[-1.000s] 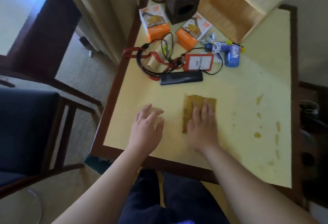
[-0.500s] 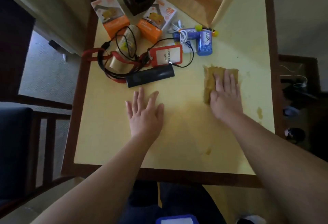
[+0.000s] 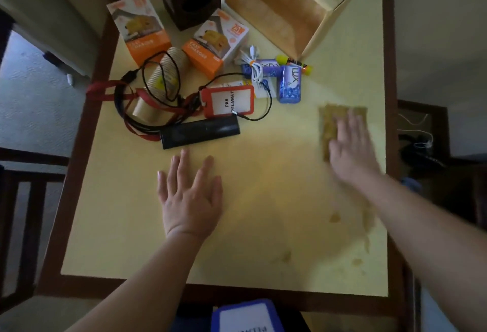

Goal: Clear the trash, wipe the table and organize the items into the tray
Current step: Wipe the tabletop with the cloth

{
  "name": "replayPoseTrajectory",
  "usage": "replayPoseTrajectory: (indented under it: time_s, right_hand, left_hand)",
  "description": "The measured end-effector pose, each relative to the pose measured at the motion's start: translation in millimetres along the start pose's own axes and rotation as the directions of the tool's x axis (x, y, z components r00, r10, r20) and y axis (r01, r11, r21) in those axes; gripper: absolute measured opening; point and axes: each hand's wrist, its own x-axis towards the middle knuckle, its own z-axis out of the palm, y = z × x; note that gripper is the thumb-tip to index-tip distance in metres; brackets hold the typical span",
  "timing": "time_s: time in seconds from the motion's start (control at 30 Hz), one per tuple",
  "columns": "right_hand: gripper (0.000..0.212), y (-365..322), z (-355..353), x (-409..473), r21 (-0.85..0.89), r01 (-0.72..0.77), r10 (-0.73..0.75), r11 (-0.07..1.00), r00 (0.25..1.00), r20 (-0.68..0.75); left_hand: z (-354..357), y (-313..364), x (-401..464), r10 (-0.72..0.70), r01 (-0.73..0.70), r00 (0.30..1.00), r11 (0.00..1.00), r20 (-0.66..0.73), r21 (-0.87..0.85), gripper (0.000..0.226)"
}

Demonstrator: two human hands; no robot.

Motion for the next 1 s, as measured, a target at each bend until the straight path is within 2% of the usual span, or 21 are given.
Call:
replayPoseTrajectory:
  time_s: [0.13,0.23,0.37,0.47,0.53,0.6,0.7,0.77,0.83,0.9,1.0]
  right_hand:
    - [0.063,-7.1,-50.0,100.2,0.062,-0.202,0.203,0.977,0.979,-0.006]
    - [0.064,-23.6,-49.1,114.6,0.087,-0.244,0.249,0.966,0.968,-0.044]
    - [0.063,-39.0,-14.0,35.6,0.112,-0.125,0.135,0.986,0.987,-0.087]
    - [0.063,-45.3,26.2,-74.0,0.091,-0.051,0.051,0.995,0.999,0.003]
    - [0.064,-32.4,39.5,-111.9,0.044,0.023,-0.026,0.999,0.998,0.064]
    - [0.063,-6.6,29.3,-91.1,-0.015,0.002,-0.001,1.000,0.998,0.062]
    - [0.064,26.2,-1.3,-7.2,-0.038,-0.178,0.176,0.983,0.983,-0.058]
    - [0.064,23.8,-21.5,35.2,-0.001,-0.260,0.260,0.966,0.964,-0.048]
    - [0.064,3.0,-21.3,39.7,0.047,-0.284,0.285,0.958,0.958,-0.040]
    - [0.064,-25.9,1.0,3.7,0.076,-0.201,0.205,0.977,0.978,-0.043]
    - [0.065,-70.6,54.6,-110.3,-0.002,0.124,-0.124,0.992,0.989,-0.086]
  left_hand:
    - [3.2,-1.6,1.0,0.007,-0.007,1.000,1.000,-0.017,0.022,0.053]
    - [4.6,-1.9,1.8,0.014,-0.014,0.999,1.000,-0.032,0.015,0.052]
    - [1.5,-0.7,0.8,0.011,-0.011,1.000,1.000,-0.016,0.017,0.053]
    - [0.5,-0.1,0.8,0.008,-0.008,1.000,1.000,-0.008,0.018,0.053]
    - [1.5,-0.3,1.1,0.009,-0.009,1.000,1.000,-0.015,0.017,0.052]
    - [2.6,0.2,0.9,0.010,-0.010,1.000,1.000,-0.027,0.013,0.052]
    - [3.1,1.5,0.1,0.007,-0.007,0.999,1.000,-0.052,0.004,0.050]
    - [2.8,2.0,-0.4,0.008,-0.008,0.998,1.000,-0.066,-0.002,0.050]
    - [1.9,1.5,-0.7,0.007,-0.007,0.998,1.000,-0.062,-0.011,0.049]
    - [0.9,1.6,-1.2,0.000,-0.001,0.999,1.000,-0.048,-0.017,0.049]
    - [0.1,2.9,-1.6,-0.006,0.006,0.999,1.000,-0.036,-0.011,0.049]
